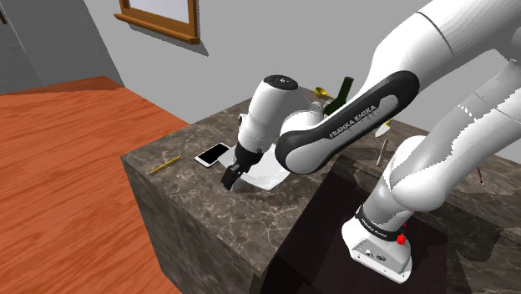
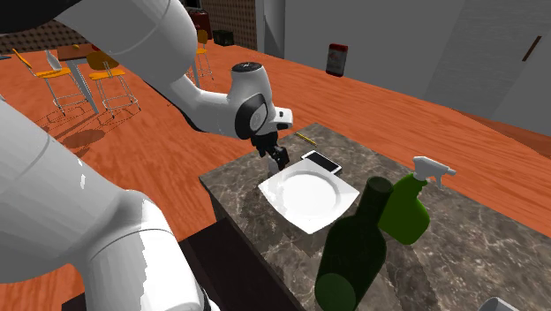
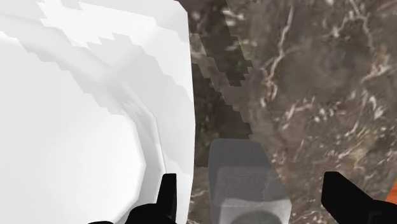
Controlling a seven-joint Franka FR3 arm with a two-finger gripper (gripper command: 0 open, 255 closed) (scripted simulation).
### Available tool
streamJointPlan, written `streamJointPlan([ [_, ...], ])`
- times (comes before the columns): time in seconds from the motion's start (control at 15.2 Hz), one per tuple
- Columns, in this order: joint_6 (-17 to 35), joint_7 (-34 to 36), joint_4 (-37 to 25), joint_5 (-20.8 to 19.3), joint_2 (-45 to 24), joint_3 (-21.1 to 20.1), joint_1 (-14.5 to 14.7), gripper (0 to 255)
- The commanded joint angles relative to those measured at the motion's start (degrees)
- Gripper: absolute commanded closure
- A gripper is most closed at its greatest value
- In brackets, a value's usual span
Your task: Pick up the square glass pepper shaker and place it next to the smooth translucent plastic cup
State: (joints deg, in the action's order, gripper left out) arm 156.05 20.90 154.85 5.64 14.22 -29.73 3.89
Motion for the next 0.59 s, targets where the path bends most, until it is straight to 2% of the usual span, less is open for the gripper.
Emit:
streamJointPlan([
  [0.0, 0.02, 0.01, 0.00, -0.02, -0.02, -0.01, -0.01, 0],
  [0.07, 0.02, 0.01, 0.00, -0.02, -0.02, -0.01, -0.01, 255],
  [0.53, 0.00, -0.01, 0.02, 0.02, 0.02, 0.01, 0.01, 255],
])
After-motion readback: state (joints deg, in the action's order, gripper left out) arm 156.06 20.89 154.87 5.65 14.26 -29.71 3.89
